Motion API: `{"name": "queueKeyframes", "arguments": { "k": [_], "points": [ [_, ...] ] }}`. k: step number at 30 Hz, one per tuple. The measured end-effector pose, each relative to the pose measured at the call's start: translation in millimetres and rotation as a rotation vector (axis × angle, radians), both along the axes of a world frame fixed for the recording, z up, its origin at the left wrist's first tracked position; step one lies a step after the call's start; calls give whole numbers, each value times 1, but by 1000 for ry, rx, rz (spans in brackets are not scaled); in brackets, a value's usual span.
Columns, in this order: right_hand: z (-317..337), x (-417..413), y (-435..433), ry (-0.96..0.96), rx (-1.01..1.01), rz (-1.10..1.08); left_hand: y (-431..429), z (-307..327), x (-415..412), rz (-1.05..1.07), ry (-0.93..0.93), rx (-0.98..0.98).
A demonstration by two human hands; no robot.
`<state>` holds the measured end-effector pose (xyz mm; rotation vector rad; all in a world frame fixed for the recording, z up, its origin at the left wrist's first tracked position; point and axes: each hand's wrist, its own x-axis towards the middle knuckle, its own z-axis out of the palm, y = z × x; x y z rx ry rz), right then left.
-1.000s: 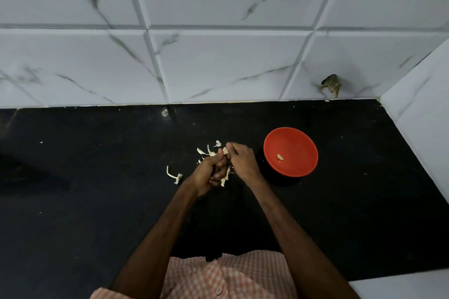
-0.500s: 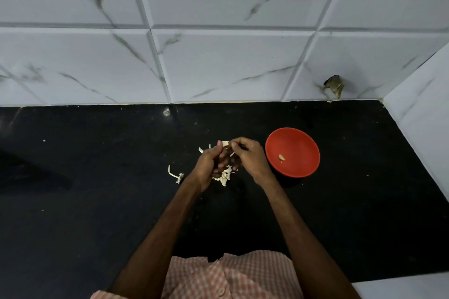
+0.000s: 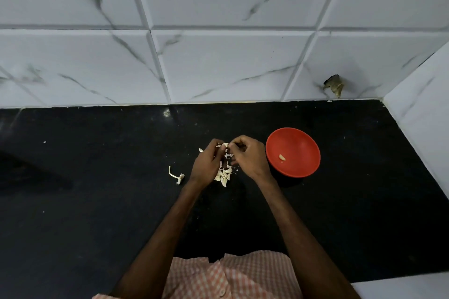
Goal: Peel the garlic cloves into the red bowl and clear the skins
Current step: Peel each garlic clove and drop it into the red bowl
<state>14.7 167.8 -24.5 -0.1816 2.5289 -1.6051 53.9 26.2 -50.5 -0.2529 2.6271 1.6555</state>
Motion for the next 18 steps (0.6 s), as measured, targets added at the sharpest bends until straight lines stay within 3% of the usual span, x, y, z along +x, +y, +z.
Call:
{"name": "queueKeyframes", "arguments": {
  "k": [6, 13, 18],
  "points": [
    [3, 0, -2, 4, -124, 3, -3, 3, 0, 21, 55, -50],
    [1, -6, 9, 244, 39, 252, -5, 9, -1, -142, 69, -153],
    [-4, -13, 15, 140, 161, 398, -11, 9, 1, -258, 3, -375]
  ]
}}
